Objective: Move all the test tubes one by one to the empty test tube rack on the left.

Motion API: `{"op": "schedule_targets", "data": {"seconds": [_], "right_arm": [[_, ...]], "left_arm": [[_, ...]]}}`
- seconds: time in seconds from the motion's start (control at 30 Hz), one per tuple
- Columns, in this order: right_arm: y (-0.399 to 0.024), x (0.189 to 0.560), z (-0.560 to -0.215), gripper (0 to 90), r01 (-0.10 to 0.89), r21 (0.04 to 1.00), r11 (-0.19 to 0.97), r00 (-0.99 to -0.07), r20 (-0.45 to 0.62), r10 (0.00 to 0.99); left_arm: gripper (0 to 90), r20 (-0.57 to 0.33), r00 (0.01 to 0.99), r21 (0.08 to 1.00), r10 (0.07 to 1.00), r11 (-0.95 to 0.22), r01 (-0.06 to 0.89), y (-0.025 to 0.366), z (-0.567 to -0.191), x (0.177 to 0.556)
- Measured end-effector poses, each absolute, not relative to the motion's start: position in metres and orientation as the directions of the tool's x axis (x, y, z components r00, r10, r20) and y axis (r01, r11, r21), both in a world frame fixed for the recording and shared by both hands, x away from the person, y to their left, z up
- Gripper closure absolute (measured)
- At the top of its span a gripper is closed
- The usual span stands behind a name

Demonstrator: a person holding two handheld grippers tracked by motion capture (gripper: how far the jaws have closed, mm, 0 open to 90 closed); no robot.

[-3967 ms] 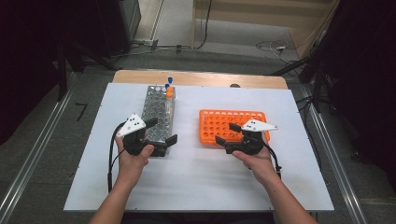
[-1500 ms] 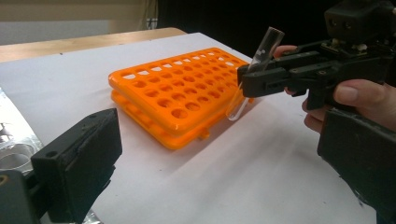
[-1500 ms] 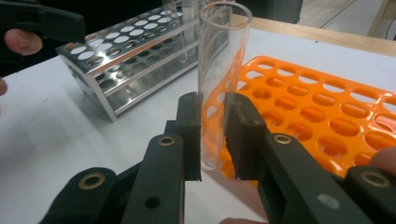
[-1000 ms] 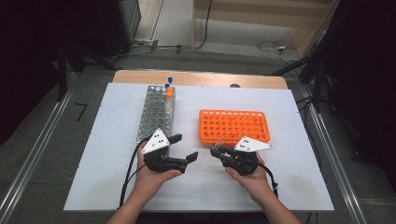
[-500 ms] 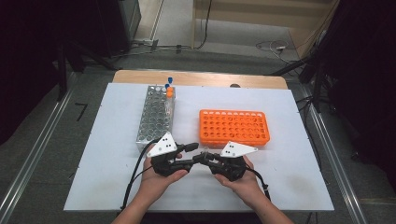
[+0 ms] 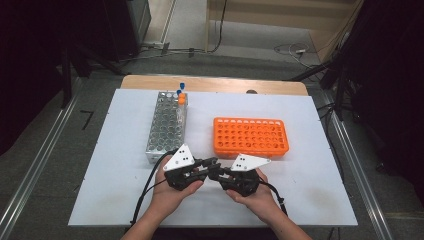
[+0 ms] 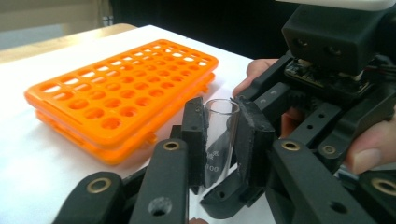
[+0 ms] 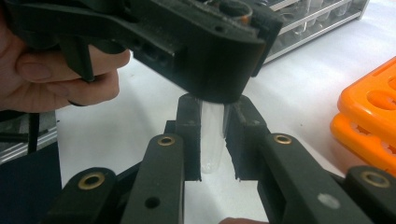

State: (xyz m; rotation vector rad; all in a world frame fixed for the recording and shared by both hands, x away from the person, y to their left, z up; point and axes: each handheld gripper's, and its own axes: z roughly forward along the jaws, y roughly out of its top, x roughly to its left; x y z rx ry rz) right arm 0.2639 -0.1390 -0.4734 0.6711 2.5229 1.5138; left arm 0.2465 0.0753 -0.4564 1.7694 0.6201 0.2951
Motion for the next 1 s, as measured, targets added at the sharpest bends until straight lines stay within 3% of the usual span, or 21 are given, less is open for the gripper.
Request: {"op": "schedule_targets", "data": {"seconds": [0.2,0.27,0.43,0.6,1.0], "right_arm": [[-0.141,0.265,-0.473,69.1,0.300,0.868,0.395,-0.895,0.114,0.431],[-0.142,0.265,-0.472,60.5,0.299,0.867,0.399,-0.898,0.114,0.425],[-0.151,0.266,-0.467,26.4,0.299,0.875,0.381,-0.899,0.124,0.420],[-0.171,0.268,-0.463,4.4,0.282,0.876,0.392,-0.908,0.113,0.403],[-0.251,0.269,-0.471,0.5,0.311,0.881,0.357,-0.849,0.089,0.521]], "left_arm": [[76.6,-0.118,0.822,0.954,0.557,-0.166,0.249,0.076,-0.455,0.247],[76.6,-0.125,0.816,0.955,0.564,-0.155,0.253,0.078,-0.454,0.248],[76.6,-0.127,0.802,0.956,0.584,-0.144,0.256,0.085,-0.450,0.252],[76.6,-0.120,0.784,0.960,0.609,-0.131,0.249,0.094,-0.444,0.257],[76.6,-0.106,0.712,0.967,0.694,-0.095,0.237,0.128,-0.430,0.283]]}}
